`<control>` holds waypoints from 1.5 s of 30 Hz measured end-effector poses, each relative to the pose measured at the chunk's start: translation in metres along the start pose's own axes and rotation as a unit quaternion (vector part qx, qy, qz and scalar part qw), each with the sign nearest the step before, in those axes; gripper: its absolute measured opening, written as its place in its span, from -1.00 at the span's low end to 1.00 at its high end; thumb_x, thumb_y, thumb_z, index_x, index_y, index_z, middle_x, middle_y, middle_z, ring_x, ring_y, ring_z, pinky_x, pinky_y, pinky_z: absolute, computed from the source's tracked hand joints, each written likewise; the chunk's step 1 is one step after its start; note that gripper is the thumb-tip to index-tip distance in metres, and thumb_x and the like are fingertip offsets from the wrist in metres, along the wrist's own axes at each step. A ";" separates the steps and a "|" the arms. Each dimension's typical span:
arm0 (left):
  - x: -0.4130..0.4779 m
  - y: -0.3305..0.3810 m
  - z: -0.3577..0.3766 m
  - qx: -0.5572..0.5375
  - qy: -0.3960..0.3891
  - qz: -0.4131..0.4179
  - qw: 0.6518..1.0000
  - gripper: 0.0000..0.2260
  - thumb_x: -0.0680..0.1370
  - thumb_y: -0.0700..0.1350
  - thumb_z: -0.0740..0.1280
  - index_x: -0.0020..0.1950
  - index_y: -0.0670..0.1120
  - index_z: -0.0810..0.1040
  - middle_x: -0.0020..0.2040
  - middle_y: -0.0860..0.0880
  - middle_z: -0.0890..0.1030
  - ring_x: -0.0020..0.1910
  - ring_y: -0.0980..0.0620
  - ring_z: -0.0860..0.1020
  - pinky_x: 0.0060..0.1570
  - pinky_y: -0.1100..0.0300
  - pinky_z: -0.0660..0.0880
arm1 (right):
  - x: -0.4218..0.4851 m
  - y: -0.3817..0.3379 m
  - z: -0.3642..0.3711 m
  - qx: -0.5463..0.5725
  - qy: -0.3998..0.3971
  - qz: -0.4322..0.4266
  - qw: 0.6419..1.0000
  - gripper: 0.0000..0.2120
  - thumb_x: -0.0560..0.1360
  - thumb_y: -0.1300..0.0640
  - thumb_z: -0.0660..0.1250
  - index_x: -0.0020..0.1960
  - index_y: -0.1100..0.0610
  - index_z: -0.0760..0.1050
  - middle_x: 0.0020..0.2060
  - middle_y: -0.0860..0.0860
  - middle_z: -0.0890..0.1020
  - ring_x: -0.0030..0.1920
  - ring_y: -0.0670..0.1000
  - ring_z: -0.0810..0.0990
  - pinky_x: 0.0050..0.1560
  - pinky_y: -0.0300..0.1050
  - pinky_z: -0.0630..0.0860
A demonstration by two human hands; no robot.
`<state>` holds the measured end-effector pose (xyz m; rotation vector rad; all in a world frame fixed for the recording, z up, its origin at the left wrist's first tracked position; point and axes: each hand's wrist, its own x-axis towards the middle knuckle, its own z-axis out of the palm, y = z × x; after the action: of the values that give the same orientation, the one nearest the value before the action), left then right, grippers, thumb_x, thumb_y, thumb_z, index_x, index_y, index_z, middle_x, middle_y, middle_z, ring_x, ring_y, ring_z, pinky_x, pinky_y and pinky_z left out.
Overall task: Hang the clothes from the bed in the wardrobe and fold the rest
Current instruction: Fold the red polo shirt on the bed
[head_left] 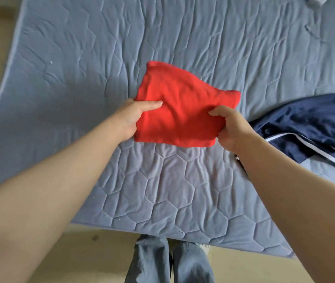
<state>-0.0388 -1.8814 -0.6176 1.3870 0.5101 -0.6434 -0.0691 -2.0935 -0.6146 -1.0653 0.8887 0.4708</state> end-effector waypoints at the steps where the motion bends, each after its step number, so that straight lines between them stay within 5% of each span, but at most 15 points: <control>1: -0.006 0.009 0.001 0.014 0.002 0.028 0.999 -0.84 0.39 -0.30 0.40 -0.10 -0.09 0.59 -0.27 0.03 0.69 -0.27 0.11 0.66 -0.26 0.28 0.57 | -0.007 -0.007 0.001 0.006 -0.001 -0.022 1.000 -0.88 0.43 0.28 0.27 -0.22 0.10 0.48 -0.53 -0.10 0.60 -0.52 -0.15 0.56 -0.50 -0.38 0.42; 4: -0.025 0.021 -0.002 0.050 0.013 0.059 0.997 -0.76 0.25 -0.18 0.45 -0.10 -0.05 0.59 -0.27 0.07 0.69 -0.24 0.14 0.64 -0.16 0.27 0.55 | -0.024 -0.018 0.003 -0.015 -0.018 -0.053 0.998 -0.95 0.40 0.07 0.36 -0.17 0.00 0.50 -0.38 -0.22 0.64 -0.38 -0.27 0.58 -0.32 -0.32 0.41; 7: -0.036 0.000 -0.007 0.056 0.012 0.016 0.998 -0.80 0.39 0.05 0.43 -0.06 -0.01 0.58 -0.20 0.13 0.68 -0.23 0.21 0.63 -0.17 0.30 0.53 | -0.025 -0.002 -0.005 -0.057 -0.001 -0.020 0.998 -0.74 0.39 -0.08 0.40 0.01 -0.02 0.47 -0.12 -0.24 0.57 -0.12 -0.28 0.52 -0.08 -0.31 0.32; 10: -0.040 -0.051 -0.010 0.127 0.075 -0.022 0.989 -0.79 0.52 0.07 0.30 0.09 0.03 0.55 0.00 0.07 0.64 -0.06 0.13 0.60 0.00 0.26 0.49 | -0.022 0.037 -0.018 -0.111 0.054 0.022 0.992 -0.83 0.40 0.00 0.42 -0.10 0.03 0.49 -0.22 -0.21 0.56 -0.25 -0.27 0.51 -0.19 -0.28 0.34; 14: -0.051 -0.125 -0.014 0.203 0.124 -0.109 0.965 -0.71 0.54 -0.03 0.32 0.23 -0.08 0.53 0.16 -0.08 0.59 0.13 -0.03 0.55 0.07 0.24 0.41 | -0.025 0.099 -0.045 -0.166 0.092 0.067 0.980 -0.82 0.40 0.21 0.45 -0.25 0.09 0.45 -0.36 -0.09 0.54 -0.50 -0.22 0.51 -0.63 -0.47 0.32; 17: -0.051 -0.144 -0.014 0.227 0.110 -0.126 0.959 -0.73 0.52 -0.01 0.34 0.20 -0.01 0.47 0.11 0.01 0.56 0.04 0.04 0.50 -0.03 0.29 0.32 | -0.024 0.119 -0.058 -0.207 0.090 0.046 0.973 -0.88 0.39 0.27 0.45 -0.15 0.18 0.51 -0.36 -0.04 0.55 -0.43 -0.16 0.52 -0.55 -0.48 0.38; 21: -0.039 -0.134 -0.008 0.207 0.122 -0.023 0.971 -0.63 0.51 -0.03 0.35 0.29 0.00 0.38 0.07 0.08 0.48 0.03 0.14 0.44 -0.01 0.35 0.30 | -0.017 0.113 -0.054 -0.217 0.097 -0.035 0.971 -0.86 0.39 0.28 0.45 -0.08 0.17 0.54 -0.35 -0.06 0.57 -0.40 -0.16 0.53 -0.44 -0.45 0.46; 25: -0.022 -0.112 -0.006 0.193 0.179 0.090 0.961 -0.86 0.52 -0.10 0.34 0.04 0.00 0.43 -0.08 0.10 0.52 -0.06 0.13 0.48 -0.15 0.40 0.32 | -0.011 0.093 -0.039 -0.152 0.080 -0.088 0.981 -0.87 0.42 0.29 0.41 -0.23 0.11 0.52 -0.54 -0.17 0.59 -0.52 -0.26 0.53 -0.46 -0.42 0.46; 31: -0.001 -0.096 -0.014 0.204 0.223 0.082 0.950 -0.93 0.54 -0.06 0.30 0.01 -0.01 0.48 -0.08 0.05 0.54 -0.07 0.09 0.51 -0.04 0.25 0.38 | -0.004 0.082 -0.035 -0.147 0.114 -0.180 0.966 -0.76 0.47 0.14 0.37 -0.34 0.05 0.43 -0.45 -0.09 0.48 -0.39 -0.12 0.44 -0.30 -0.22 0.40; 34: 0.008 -0.096 -0.017 0.252 0.205 0.062 0.944 -0.93 0.54 -0.05 0.30 -0.01 0.00 0.48 -0.09 0.06 0.53 -0.09 0.08 0.50 -0.07 0.24 0.36 | 0.001 0.085 -0.042 -0.270 0.124 -0.222 0.929 -0.78 0.45 -0.07 0.29 -0.33 -0.01 0.44 -0.42 -0.10 0.44 -0.35 -0.09 0.41 -0.26 -0.15 0.36; 36: 0.013 -0.099 -0.017 0.305 0.192 0.043 0.932 -0.86 0.53 -0.04 0.31 0.03 -0.06 0.51 -0.07 0.01 0.55 -0.08 0.04 0.49 -0.09 0.22 0.35 | 0.006 0.090 -0.050 -0.398 0.170 -0.173 0.885 -0.86 0.50 -0.06 0.23 -0.03 -0.09 0.54 -0.22 -0.06 0.58 -0.12 0.01 0.55 -0.07 -0.09 0.42; 38: 0.014 -0.102 -0.013 0.339 0.196 0.040 0.919 -0.86 0.53 -0.03 0.31 -0.02 -0.09 0.50 -0.08 -0.05 0.57 -0.07 -0.02 0.51 -0.14 0.21 0.32 | 0.013 0.095 -0.053 -0.481 0.251 -0.097 0.834 -0.64 0.52 0.02 0.22 0.31 -0.01 0.39 0.14 0.07 0.55 0.20 0.15 0.47 0.19 0.00 0.34; 41: 0.007 -0.110 -0.004 0.352 0.242 0.072 0.901 -0.83 0.54 -0.05 0.29 0.01 -0.14 0.52 -0.05 -0.11 0.61 -0.01 -0.12 0.54 -0.22 0.28 0.24 | 0.011 0.096 -0.028 -0.513 0.300 -0.238 0.768 -0.60 0.48 0.09 0.25 0.31 0.08 0.40 0.24 0.13 0.47 0.25 0.19 0.38 0.22 0.01 0.17; 43: 0.001 -0.112 0.000 0.337 0.275 0.070 0.898 -0.80 0.55 -0.07 0.27 0.10 -0.15 0.50 0.04 -0.14 0.60 0.06 -0.15 0.53 -0.13 0.26 0.26 | 0.005 0.100 -0.008 -0.573 0.234 -0.360 0.698 -0.64 0.45 0.12 0.26 0.23 0.13 0.49 0.20 0.14 0.52 0.19 0.22 0.44 0.15 0.01 0.16; 45: -0.005 -0.112 0.005 0.361 0.325 0.085 0.870 -0.72 0.54 -0.13 0.26 0.23 -0.15 0.45 0.17 -0.16 0.53 0.18 -0.16 0.47 0.09 0.15 0.30 | 0.003 0.112 0.002 -0.661 0.114 -0.379 0.638 -0.61 0.49 0.09 0.25 0.30 0.11 0.46 0.29 0.11 0.48 0.30 0.20 0.40 0.25 0.06 0.14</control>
<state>-0.1185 -1.8931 -0.6951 2.3637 0.6989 -0.1892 -0.1462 -2.0434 -0.6784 -2.7558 0.0500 0.1911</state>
